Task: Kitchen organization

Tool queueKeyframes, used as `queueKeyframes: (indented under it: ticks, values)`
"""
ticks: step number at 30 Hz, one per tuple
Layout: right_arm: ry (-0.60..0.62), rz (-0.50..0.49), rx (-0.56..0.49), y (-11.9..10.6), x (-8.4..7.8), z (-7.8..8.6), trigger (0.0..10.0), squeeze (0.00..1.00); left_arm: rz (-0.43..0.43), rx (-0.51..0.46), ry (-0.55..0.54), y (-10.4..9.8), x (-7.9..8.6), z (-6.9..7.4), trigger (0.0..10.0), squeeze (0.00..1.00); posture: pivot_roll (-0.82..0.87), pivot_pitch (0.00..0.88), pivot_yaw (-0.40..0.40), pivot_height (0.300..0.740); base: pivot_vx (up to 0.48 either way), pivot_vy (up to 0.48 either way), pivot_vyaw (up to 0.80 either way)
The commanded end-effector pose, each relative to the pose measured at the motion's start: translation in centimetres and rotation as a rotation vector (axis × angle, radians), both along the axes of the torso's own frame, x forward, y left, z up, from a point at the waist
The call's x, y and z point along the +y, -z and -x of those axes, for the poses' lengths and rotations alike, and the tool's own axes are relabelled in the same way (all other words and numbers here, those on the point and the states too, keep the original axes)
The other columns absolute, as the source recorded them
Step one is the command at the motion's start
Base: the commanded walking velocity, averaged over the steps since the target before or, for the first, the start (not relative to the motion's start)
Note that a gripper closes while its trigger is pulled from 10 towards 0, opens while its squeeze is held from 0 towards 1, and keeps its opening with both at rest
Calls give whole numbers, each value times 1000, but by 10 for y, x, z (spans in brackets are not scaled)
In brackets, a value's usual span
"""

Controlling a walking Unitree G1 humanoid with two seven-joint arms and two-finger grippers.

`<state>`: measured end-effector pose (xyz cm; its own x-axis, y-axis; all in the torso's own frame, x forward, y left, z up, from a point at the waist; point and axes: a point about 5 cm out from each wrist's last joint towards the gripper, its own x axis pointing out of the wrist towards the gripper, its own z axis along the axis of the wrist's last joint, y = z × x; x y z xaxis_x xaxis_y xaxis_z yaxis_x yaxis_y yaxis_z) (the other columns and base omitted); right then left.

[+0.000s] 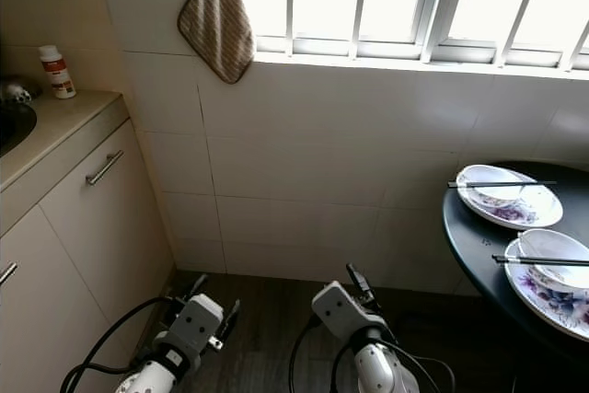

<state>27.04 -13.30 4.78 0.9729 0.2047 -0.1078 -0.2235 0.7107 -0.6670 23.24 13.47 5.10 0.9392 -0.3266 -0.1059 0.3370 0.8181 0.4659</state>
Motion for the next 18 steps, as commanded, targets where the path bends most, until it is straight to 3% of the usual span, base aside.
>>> queueKeyframes:
  ticks: [1,7,11,18]
  values:
    - [24,55,-18,-2,-5,-4,10000,0,-6,-28,28,-2,-4,1,10000,0,7,0,-53,736,0,0,0]
    - [40,69,-46,-5,-7,-9,10000,0,71,-32,6,-5,-1,-1,10000,0,12,0,-55,736,0,0,0]
    - [64,22,-46,-7,-7,-12,10000,0,77,-33,1,-5,1,-2,10000,0,16,0,-55,736,289,0,0]
    - [54,60,-75,-10,-6,-16,10000,0,61,-33,19,-2,-1,-3,10000,0,17,0,-56,736,284,0,-608]
